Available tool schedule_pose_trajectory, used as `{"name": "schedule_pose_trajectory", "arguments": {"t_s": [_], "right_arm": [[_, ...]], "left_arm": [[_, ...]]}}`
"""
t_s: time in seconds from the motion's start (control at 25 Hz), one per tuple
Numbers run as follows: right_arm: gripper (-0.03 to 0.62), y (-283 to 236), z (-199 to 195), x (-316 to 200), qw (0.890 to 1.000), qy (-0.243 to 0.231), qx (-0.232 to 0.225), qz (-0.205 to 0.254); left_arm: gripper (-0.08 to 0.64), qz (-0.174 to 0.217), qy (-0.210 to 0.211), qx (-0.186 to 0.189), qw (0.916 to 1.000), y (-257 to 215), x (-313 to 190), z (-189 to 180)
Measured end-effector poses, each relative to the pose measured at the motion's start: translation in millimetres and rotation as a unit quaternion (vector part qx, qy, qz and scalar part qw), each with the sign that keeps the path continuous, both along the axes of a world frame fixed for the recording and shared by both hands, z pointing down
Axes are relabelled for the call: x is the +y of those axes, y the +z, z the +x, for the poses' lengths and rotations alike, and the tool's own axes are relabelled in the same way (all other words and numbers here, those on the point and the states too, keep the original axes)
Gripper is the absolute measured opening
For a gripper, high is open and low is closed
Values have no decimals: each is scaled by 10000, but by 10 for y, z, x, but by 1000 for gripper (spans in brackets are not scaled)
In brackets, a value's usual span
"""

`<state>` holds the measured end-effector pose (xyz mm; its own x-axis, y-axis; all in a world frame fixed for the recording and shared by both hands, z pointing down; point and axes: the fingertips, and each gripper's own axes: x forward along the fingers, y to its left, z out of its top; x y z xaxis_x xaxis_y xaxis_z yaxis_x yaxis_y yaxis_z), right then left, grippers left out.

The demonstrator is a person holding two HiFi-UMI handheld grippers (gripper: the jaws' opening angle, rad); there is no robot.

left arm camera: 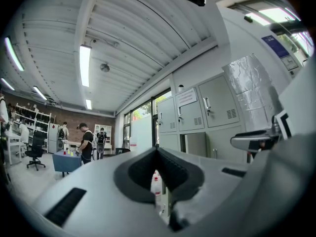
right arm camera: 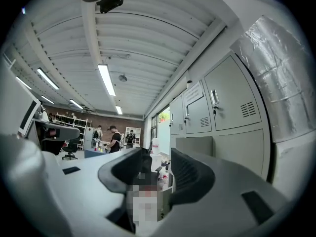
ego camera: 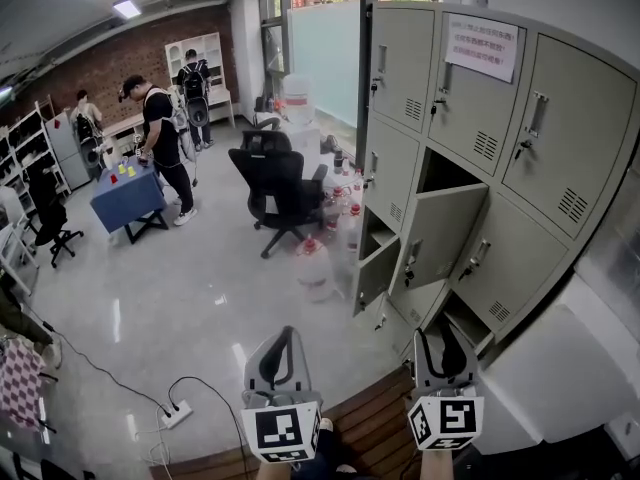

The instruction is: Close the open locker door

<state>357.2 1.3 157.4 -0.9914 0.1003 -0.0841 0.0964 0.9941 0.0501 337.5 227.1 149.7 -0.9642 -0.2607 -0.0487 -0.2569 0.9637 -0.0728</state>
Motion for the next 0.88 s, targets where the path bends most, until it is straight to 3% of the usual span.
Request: {"name": "schedule_pose_trajectory", "arguments": {"t_s": [0.28, 0.64, 0.88], "right_arm": [[202, 134, -534, -21, 9999, 119, -74, 99], [203, 685, -1473, 36, 9982, 563, -147, -164], [202, 790, -1791, 68, 9963, 843, -75, -142]], "left_arm": [[0, 60, 41, -90, 9999, 173, 18, -588], [0, 28, 251, -209, 9995, 632, 137, -1566], [0, -32, 376, -135, 9992, 714, 273, -2003]]}}
